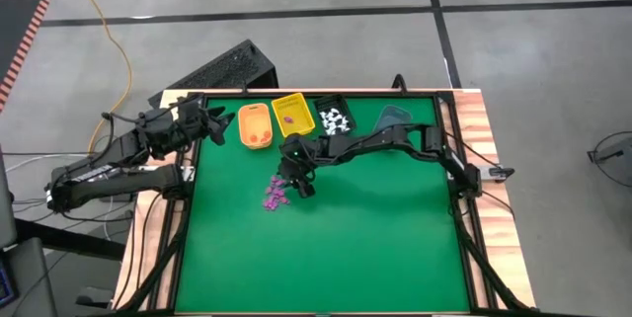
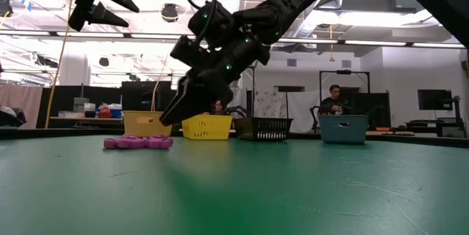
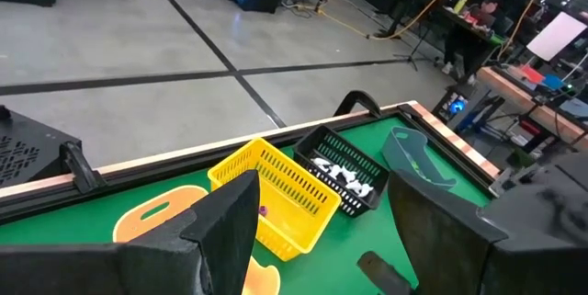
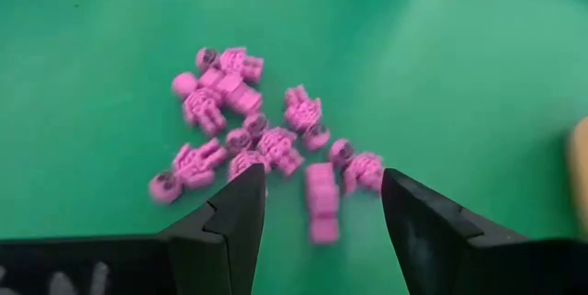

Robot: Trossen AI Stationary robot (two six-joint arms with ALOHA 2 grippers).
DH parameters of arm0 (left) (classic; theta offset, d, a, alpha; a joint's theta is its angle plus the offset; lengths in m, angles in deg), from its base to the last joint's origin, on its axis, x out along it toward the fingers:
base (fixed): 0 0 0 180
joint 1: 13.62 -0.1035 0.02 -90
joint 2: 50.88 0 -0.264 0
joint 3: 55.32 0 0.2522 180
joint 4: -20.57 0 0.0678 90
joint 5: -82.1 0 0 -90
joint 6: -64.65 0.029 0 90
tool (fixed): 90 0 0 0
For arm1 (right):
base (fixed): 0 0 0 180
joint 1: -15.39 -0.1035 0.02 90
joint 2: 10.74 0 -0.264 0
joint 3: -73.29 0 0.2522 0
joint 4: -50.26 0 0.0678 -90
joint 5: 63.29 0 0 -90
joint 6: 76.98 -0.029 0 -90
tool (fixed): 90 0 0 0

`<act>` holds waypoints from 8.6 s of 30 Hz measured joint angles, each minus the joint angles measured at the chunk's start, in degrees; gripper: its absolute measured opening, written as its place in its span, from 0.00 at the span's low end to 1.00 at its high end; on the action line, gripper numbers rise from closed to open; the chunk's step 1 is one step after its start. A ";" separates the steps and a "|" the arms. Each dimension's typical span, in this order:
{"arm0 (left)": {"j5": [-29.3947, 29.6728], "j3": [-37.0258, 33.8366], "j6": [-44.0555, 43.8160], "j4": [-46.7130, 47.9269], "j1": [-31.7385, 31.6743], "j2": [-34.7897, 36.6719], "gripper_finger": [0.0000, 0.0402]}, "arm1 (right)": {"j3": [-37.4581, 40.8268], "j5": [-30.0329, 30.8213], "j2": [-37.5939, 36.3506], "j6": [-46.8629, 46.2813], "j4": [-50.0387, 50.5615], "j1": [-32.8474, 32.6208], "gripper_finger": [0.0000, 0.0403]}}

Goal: Sort Halloween decoration
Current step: Put the pink skeleton toy into the yellow bin

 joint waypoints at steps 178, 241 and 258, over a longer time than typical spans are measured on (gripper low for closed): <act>1.55 0.00 -2.12 0.05 0.00 -0.09 0.58 | -0.65 10.26 -3.06 -20.81 7.78 17.22 0.34; -3.50 0.00 1.69 0.29 0.04 -0.07 0.58 | -13.31 36.49 5.75 -39.86 9.90 -8.58 0.38; -6.03 0.00 1.66 0.30 0.04 -0.04 0.58 | -13.35 40.58 10.09 -47.19 10.59 -10.72 0.38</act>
